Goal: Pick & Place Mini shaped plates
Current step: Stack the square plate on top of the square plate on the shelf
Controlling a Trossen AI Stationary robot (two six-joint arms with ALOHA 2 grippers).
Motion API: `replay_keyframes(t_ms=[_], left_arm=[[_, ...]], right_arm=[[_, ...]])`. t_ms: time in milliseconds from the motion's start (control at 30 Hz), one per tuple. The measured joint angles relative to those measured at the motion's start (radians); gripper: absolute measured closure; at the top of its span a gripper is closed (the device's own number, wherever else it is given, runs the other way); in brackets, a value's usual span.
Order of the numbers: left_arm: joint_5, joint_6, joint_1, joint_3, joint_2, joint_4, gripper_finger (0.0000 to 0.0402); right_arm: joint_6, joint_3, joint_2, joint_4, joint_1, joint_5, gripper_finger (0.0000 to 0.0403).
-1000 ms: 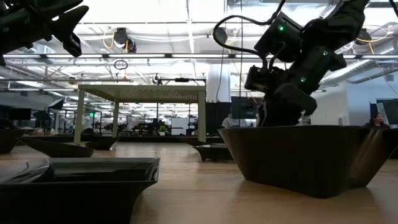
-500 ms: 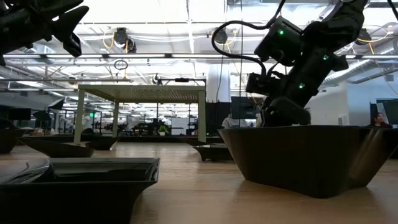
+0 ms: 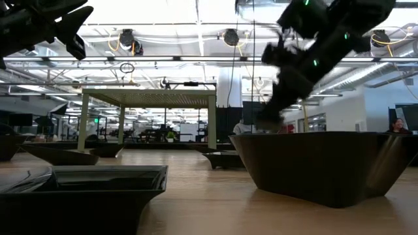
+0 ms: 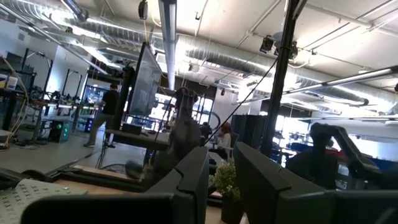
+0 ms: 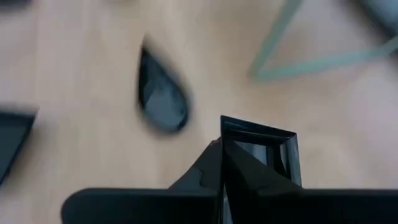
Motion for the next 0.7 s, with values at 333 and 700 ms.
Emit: replay_keyframes(t_ms=[333, 700], left_arm=[[0.0, 0.0, 0.0, 0.0, 0.0, 0.0, 0.0321], [0.0, 0.0, 0.0, 0.0, 0.0, 0.0, 0.0321]], right_arm=[[-0.158, 0.076, -0.189, 0.196, -0.206, -0.016, 0.0402], [-0.216, 0.425, 0.052, 0.173, -0.453, -0.368, 0.0403]])
